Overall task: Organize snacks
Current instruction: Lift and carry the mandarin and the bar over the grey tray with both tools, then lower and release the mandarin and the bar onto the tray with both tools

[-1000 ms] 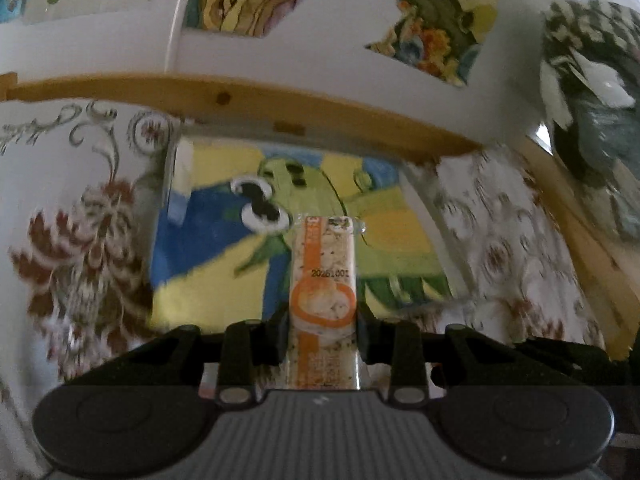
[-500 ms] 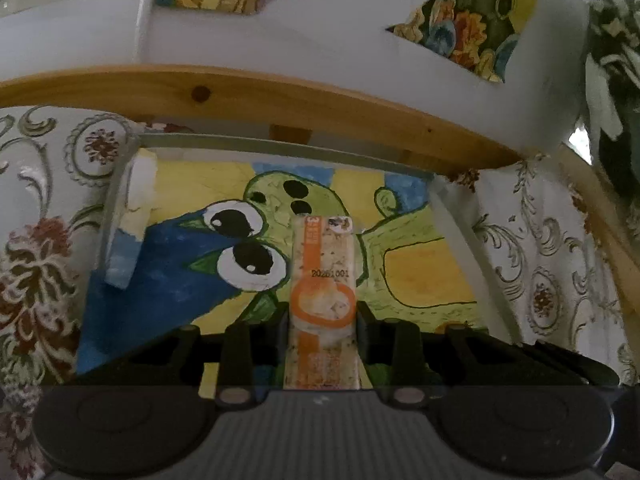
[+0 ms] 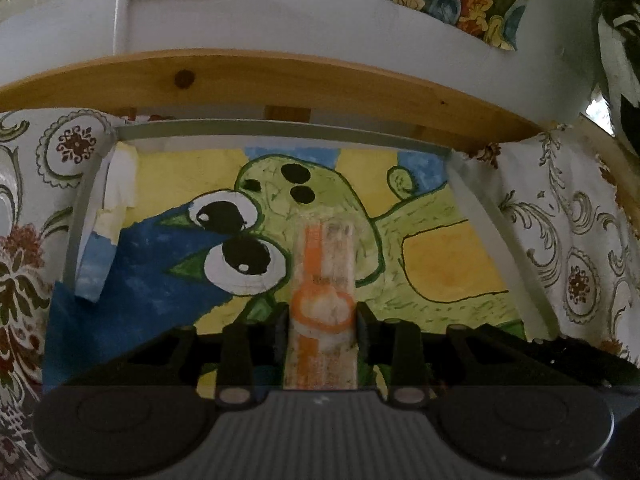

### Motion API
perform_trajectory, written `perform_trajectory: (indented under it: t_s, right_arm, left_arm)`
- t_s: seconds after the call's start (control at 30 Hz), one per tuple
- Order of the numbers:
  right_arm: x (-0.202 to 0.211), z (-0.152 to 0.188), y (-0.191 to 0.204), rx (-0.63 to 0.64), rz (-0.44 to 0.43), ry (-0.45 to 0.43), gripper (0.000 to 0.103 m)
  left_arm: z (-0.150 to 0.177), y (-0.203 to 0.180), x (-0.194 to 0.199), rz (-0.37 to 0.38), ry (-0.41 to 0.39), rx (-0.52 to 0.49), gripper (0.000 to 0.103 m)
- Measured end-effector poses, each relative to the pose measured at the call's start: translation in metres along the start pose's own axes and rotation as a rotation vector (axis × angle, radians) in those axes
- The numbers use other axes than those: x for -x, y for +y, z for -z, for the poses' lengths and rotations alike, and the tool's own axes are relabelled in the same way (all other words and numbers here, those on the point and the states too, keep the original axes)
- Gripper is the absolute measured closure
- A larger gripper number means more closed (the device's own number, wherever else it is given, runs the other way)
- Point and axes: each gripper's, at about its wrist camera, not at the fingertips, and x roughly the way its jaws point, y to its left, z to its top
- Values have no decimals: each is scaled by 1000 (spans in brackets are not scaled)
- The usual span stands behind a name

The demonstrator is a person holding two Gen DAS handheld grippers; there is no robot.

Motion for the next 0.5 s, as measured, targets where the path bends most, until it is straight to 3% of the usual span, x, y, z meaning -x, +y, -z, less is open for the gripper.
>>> perform_trajectory:
  t_s: [0.07, 0.27, 0.3, 0.5]
  right_arm:
    - [4, 0, 1, 1, 14, -19, 38]
    - [24, -4, 2, -24, 59, -91, 10]
    - [29, -6, 2, -33, 60, -105, 1]
    - [59, -17, 6, -46, 83, -165, 1]
  left_arm:
    - [1, -2, 3, -10, -8, -9, 46]
    - [4, -5, 31, -34, -81, 5, 21]
    - [4, -5, 37, -40, -101, 6, 19]
    - [8, -6, 78, -62, -233, 28, 3]
